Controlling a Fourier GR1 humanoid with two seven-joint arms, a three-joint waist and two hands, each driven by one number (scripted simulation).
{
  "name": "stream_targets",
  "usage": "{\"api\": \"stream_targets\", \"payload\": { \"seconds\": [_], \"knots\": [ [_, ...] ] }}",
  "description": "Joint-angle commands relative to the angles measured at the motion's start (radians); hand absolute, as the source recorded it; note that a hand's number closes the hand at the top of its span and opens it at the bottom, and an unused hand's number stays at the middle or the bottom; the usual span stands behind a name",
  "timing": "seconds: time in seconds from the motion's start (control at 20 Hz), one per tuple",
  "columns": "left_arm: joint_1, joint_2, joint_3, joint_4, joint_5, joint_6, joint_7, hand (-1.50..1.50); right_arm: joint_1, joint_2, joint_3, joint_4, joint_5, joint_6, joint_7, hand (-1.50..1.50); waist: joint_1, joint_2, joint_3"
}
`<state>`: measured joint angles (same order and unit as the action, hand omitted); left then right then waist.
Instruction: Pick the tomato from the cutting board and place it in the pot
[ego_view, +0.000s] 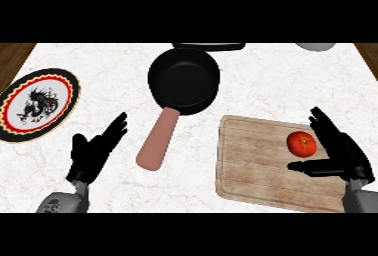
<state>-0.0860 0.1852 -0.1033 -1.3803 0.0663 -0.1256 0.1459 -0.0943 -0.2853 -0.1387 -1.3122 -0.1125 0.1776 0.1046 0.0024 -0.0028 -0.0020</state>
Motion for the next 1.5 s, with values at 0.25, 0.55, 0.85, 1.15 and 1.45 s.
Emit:
{"api": "stream_targets", "payload": {
  "seconds": [0.25, 0.55, 0.85, 1.15, 1.45],
  "knots": [
    [0.020, -0.016, 0.000, 0.013, -0.033, -0.012, -0.013, 0.00, -0.021, 0.036, 0.036, 0.208, 0.115, 0.010, -0.253, 1.50, 0.001, 0.004, 0.002],
    [-0.016, -0.044, -0.002, -0.032, -0.023, 0.007, 0.052, 0.00, 0.006, 0.055, -0.014, 0.250, 0.053, 0.045, -0.356, 1.50, -0.001, 0.002, 0.003],
    [-0.035, -0.073, -0.029, 0.023, -0.074, 0.031, 0.016, 0.00, -0.300, -0.058, 0.001, 0.473, 0.084, 0.217, -0.441, 1.50, 0.027, 0.012, 0.004],
    [-0.028, -0.031, 0.021, 0.042, -0.043, -0.020, -0.012, 0.00, -0.453, -0.115, -0.029, 0.699, 0.168, 0.207, -0.701, 1.50, 0.020, 0.011, 0.004],
    [-0.007, -0.024, 0.029, 0.013, -0.043, -0.037, -0.001, 0.00, -0.494, -0.132, 0.006, 0.658, 0.254, 0.104, -0.712, 1.50, 0.009, 0.005, 0.002]
  ]
}}
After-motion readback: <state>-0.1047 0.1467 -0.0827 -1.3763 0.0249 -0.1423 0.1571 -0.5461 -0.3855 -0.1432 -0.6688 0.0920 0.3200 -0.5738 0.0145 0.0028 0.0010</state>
